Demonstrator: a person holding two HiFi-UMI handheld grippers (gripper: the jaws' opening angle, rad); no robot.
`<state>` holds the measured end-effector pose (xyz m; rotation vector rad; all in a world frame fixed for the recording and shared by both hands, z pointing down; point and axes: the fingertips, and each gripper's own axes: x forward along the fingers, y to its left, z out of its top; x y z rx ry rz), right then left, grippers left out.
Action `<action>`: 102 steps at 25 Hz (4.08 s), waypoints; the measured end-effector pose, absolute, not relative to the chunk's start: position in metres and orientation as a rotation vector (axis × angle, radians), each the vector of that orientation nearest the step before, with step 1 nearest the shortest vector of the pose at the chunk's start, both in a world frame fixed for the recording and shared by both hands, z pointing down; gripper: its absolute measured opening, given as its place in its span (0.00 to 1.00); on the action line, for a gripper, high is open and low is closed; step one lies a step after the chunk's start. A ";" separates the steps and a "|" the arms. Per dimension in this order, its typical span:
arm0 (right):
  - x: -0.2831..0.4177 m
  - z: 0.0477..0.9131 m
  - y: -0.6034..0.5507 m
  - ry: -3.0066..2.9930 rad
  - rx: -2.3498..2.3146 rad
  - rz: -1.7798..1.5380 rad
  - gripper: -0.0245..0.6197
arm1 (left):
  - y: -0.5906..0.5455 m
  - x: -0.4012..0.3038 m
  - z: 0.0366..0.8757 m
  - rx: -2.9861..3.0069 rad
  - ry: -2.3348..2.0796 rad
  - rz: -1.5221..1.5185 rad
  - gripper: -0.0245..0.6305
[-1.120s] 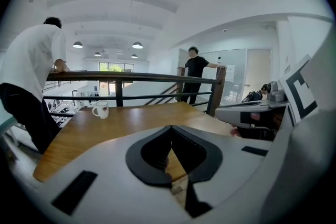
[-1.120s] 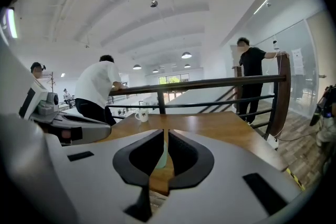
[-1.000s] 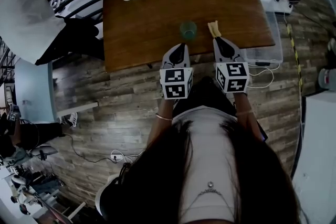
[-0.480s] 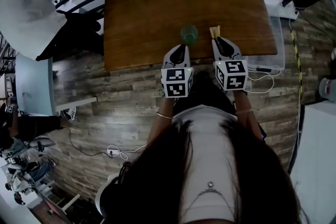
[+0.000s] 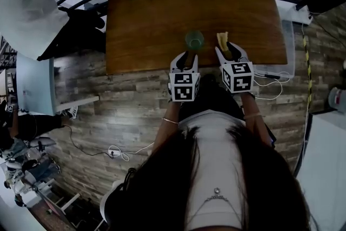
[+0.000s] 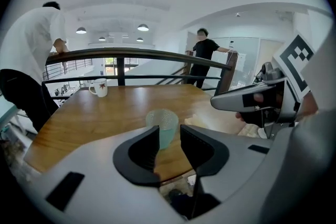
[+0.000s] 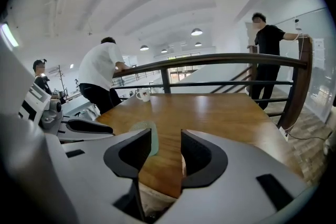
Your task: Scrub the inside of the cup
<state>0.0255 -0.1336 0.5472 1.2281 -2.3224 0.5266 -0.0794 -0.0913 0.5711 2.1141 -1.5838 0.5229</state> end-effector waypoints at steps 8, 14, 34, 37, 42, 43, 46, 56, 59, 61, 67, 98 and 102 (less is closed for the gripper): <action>0.029 0.571 -0.147 -2.273 1.181 0.563 0.37 | -0.104 -0.080 0.596 2.054 -1.620 0.548 0.31; 0.032 0.594 -0.153 -2.223 1.159 0.602 0.40 | -0.113 -0.090 0.609 1.996 -1.662 0.559 0.41; 0.040 0.646 -0.169 -2.108 1.140 0.741 0.47 | -0.137 -0.076 0.669 1.944 -1.545 0.622 0.56; 0.043 0.652 -0.170 -2.094 1.143 0.761 0.47 | -0.139 -0.074 0.676 1.936 -1.546 0.631 0.57; 0.048 0.667 -0.171 -2.055 1.143 0.805 0.47 | -0.146 -0.072 0.687 1.904 -1.575 0.637 0.58; 0.048 0.670 -0.171 -2.048 1.142 0.812 0.47 | -0.148 -0.073 0.688 1.901 -1.584 0.639 0.59; 0.048 0.675 -0.172 -2.034 1.139 0.824 0.47 | -0.154 -0.075 0.693 1.899 -1.611 0.651 0.60; 0.045 0.687 -0.173 -2.009 1.128 0.819 0.47 | -0.170 -0.073 0.699 1.913 -1.676 0.698 0.62; 0.047 0.690 -0.172 -1.998 1.133 0.812 0.47 | -0.174 -0.072 0.700 1.914 -1.697 0.712 0.62; 0.047 0.690 -0.171 -1.991 1.142 0.789 0.47 | -0.176 -0.073 0.701 1.921 -1.714 0.728 0.62; 0.047 0.691 -0.172 -1.995 1.162 0.687 0.47 | -0.174 -0.073 0.700 1.956 -1.761 0.751 0.62; 0.038 0.666 -0.169 -2.025 1.188 0.644 0.19 | -0.166 -0.078 0.687 2.022 -1.697 0.826 0.58; 0.041 0.660 -0.166 -2.032 1.187 0.632 0.19 | -0.165 -0.073 0.679 2.044 -1.690 0.807 0.58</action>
